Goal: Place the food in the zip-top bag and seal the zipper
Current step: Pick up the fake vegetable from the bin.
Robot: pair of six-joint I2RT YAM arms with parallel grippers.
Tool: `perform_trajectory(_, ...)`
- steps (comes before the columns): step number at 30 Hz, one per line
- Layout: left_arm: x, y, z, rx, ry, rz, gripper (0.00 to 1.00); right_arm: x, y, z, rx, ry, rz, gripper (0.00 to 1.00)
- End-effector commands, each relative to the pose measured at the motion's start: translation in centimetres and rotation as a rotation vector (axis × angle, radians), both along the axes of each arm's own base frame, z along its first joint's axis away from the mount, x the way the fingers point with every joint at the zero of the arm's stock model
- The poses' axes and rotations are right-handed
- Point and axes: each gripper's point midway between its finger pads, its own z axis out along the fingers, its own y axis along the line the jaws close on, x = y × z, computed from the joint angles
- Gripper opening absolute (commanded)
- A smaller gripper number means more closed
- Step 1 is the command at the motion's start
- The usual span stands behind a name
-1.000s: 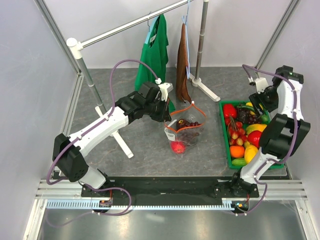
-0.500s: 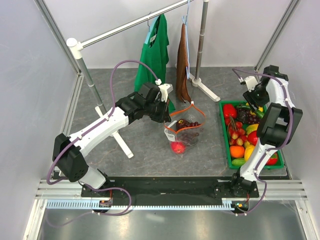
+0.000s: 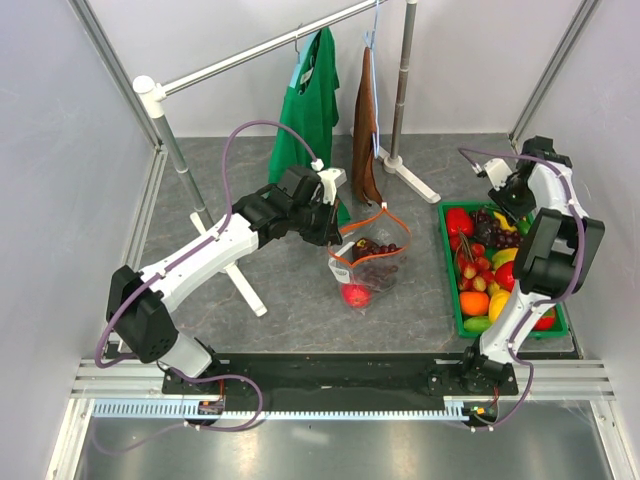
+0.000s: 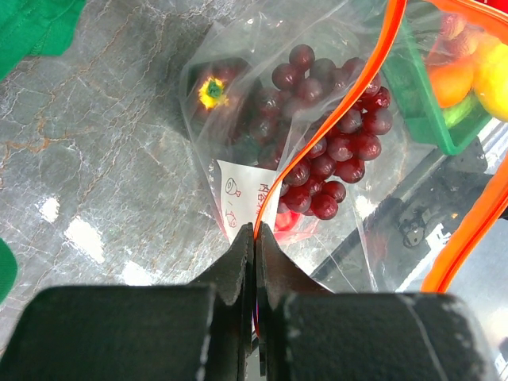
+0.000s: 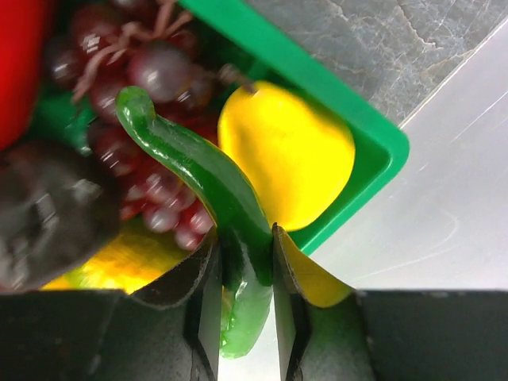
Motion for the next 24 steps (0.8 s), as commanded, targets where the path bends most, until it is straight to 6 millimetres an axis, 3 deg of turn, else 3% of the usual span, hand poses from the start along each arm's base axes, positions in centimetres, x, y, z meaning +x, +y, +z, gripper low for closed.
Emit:
perform_trajectory(1, 0.0, 0.0, 0.2, 0.0, -0.003, -0.024, 0.02, -0.1, 1.5, 6.0, 0.036, -0.132, 0.015, 0.17)
perform_trajectory(3, -0.1, 0.0, 0.0, 0.005, 0.002, -0.026, 0.02, 0.3, 2.5, 8.5, 0.083, -0.203, 0.005, 0.05)
perform_trajectory(4, 0.0, 0.1, -0.1, 0.007, 0.003, -0.024, 0.02, 0.4, 3.1, 11.1, 0.108, -0.27, -0.023, 0.02)
perform_trajectory(6, -0.1, 0.0, -0.2, 0.007, 0.01, -0.026, 0.02, 0.6, 4.8, 13.7, 0.192, -0.338, -0.04, 0.0)
perform_trajectory(7, -0.2, 0.0, -0.3, 0.005, 0.016, -0.025, 0.02, 0.7, 6.9, 16.2, 0.284, -0.402, -0.01, 0.0)
perform_trajectory(9, -0.4, -0.1, -0.5, -0.001, 0.032, -0.036, 0.02, 0.6, 9.7, 18.6, 0.436, -0.453, -0.032, 0.0)
perform_trajectory(10, -0.5, -0.3, -0.4, -0.006, 0.036, -0.039, 0.02, 0.3, 12.8, 21.2, 0.59, -0.504, 0.032, 0.0)
perform_trajectory(13, -0.7, -0.4, -0.1, -0.022, 0.041, -0.053, 0.02, -0.2, 18.1, 25.7, 0.835, -0.61, 0.107, 0.0)
perform_trajectory(15, -0.9, -0.5, 0.4, -0.037, 0.039, -0.067, 0.02, -1.3, 21.9, 28.4, 1.03, -0.626, 0.138, 0.0)
perform_trajectory(17, -1.0, -0.7, 0.9, -0.057, 0.038, -0.084, 0.02, -1.9, 25.4, 31.2, 1.11, -0.763, 0.28, 0.0)
perform_trajectory(18, -1.1, -0.8, 1.1, -0.061, 0.039, -0.089, 0.02, -3.8, 27.0, 33.4, 1.188, -0.796, 0.277, 0.0)
perform_trajectory(19, -1.1, -0.8, 1.1, -0.062, 0.041, -0.092, 0.02, -4.2, 29.1, 33.8, 1.228, -0.844, 0.375, 0.0)
perform_trajectory(21, -1.2, -0.9, 1.5, -0.077, 0.042, -0.101, 0.02, -5.8, 31.5, 35.0, 1.267, -0.872, 0.449, 0.0)
perform_trajectory(22, -1.3, -1.0, 1.6, -0.082, 0.045, -0.105, 0.02, -7.0, 34.0, 35.0, 1.298, -0.838, 0.529, 0.0)
perform_trajectory(24, -1.6, -1.1, 1.5, -0.088, 0.059, -0.116, 0.02, -8.1, 36.0, 34.6, 1.306, -0.813, 0.613, 0.0)
